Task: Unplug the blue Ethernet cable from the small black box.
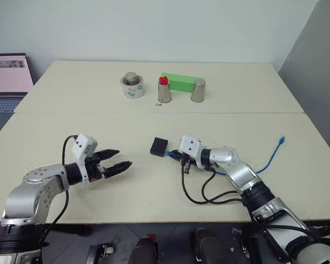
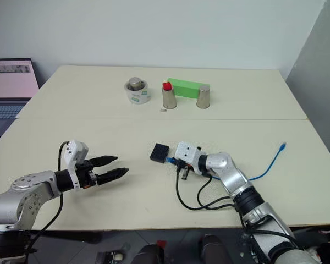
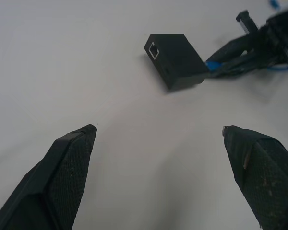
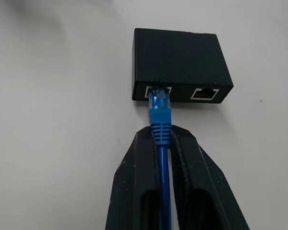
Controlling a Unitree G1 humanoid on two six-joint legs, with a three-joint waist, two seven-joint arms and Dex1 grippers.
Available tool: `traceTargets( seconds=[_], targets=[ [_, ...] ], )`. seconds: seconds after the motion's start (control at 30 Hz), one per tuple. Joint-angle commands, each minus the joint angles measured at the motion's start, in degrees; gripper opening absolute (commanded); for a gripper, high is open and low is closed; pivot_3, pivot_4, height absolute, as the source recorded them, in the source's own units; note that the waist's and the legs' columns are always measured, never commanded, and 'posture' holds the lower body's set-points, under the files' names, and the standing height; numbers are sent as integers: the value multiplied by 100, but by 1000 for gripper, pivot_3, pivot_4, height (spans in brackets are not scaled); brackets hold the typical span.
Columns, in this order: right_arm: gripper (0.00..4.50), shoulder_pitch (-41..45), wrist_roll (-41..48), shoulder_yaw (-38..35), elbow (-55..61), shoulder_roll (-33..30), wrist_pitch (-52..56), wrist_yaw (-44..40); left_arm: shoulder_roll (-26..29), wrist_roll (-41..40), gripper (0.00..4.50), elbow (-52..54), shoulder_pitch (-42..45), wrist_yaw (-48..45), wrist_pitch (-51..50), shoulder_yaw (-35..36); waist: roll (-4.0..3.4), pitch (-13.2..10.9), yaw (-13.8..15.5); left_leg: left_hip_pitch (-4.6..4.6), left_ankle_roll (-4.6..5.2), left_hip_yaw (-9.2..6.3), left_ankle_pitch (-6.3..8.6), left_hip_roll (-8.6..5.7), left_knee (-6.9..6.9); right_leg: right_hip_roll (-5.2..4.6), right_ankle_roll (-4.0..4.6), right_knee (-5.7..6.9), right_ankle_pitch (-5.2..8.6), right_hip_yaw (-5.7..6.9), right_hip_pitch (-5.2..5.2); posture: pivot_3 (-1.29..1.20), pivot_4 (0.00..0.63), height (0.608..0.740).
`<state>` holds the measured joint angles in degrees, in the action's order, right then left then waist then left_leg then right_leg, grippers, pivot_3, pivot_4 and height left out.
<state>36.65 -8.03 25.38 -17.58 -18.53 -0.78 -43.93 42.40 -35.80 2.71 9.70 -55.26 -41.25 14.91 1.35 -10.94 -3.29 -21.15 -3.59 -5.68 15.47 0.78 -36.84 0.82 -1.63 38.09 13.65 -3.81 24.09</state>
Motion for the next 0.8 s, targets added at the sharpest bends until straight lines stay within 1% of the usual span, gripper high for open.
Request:
traceTargets(
  seconds=[0.03, 0.13, 0.23, 0.33, 0.5, 0.57, 0.6, 0.63, 0.67, 0.7, 0.77, 0.8],
  targets=[
    [77, 109, -707, 177, 386, -301, -1604, 391, -121, -738, 4500, 248, 74, -90, -584, 228, 0, 0, 0, -1, 0, 1, 0, -1, 0, -1, 0, -1, 0, -1, 0, 0, 150, 740],
    [73, 164, -1006, 262, 478, -453, -2464, 515, -255, -826, 4500, 277, 200, 35, -707, 108, 2, 1, 0, 0, 0, 0, 0, 0, 0, -1, 0, -1, 0, -1, 0, 0, 150, 740],
    [72, 201, -1108, 263, 532, -482, -2921, 559, -400, -831, 4500, 228, 328, 117, -743, 13, 2, 1, 2, 3, -1, -3, -1, 0, -1, 0, 1, 5, -1, -2, -2, 0, 150, 740],
    [72, 213, -1133, 243, 610, -478, -3110, 517, -564, -783, 4500, 187, 452, 142, -699, -126, 3, 2, 3, 6, -2, -1, -1, -1, -6, 0, 0, 7, -3, -5, -6, 0, 150, 740],
    [72, 198, -1085, 225, 671, -419, -3086, 463, -788, -766, 4500, 178, 563, 138, -651, -295, 3, 2, 6, 6, -2, 0, -2, -2, -8, -1, 4, 5, -7, -8, -7, 0, 150, 740],
    [72, 192, -1085, 223, 686, -404, -3073, 453, -864, -801, 4127, 165, 589, 145, -617, -271, 3, 2, 7, 6, -3, -1, -2, -1, -7, -1, 9, 4, -10, -7, -6, 0, 150, 740],
    [71, 185, -1085, 219, 691, -400, -3057, 446, -886, -820, 4014, 147, 601, 140, -614, -253, 3, 2, 9, 6, -2, -1, -2, -1, -6, -1, 9, 4, -10, -7, -6, 0, 150, 740],
    [71, 182, -1090, 218, 693, -398, -3051, 441, -894, -840, 3699, 126, 613, 132, -648, -238, 3, 2, 8, 6, -2, -1, -2, -2, -7, -1, 8, 5, -10, -6, -6, 0, 150, 740],
    [71, 182, -1088, 213, 689, -393, -3044, 443, -905, -861, 3602, 100, 625, 129, -675, -215, 3, 2, 8, 6, -2, -1, -2, -1, -8, -1, 8, 5, -10, -6, -6, 0, 150, 740],
    [71, 178, -1087, 205, 693, -390, -3034, 447, -895, -870, 3277, 84, 623, 117, -701, -205, 3, 2, 8, 6, -2, 0, -2, -2, -8, -1, 8, 6, -9, -8, -6, 0, 150, 740],
    [71, 188, -1104, 188, 677, -383, -3040, 477, -871, -909, 2948, 40, 625, 92, -737, -186, 3, 2, 7, 7, -2, 0, -1, -2, -8, -1, 7, 6, -9, -8, -7, 0, 150, 740],
    [71, 190, -1114, 180, 678, -382, -3046, 493, -856, -936, 2603, 32, 617, 78, -746, -178, 3, 2, 7, 7, -2, 1, -2, -2, -8, -1, 7, 6, -9, -9, -6, 0, 150, 740]
  ],
)
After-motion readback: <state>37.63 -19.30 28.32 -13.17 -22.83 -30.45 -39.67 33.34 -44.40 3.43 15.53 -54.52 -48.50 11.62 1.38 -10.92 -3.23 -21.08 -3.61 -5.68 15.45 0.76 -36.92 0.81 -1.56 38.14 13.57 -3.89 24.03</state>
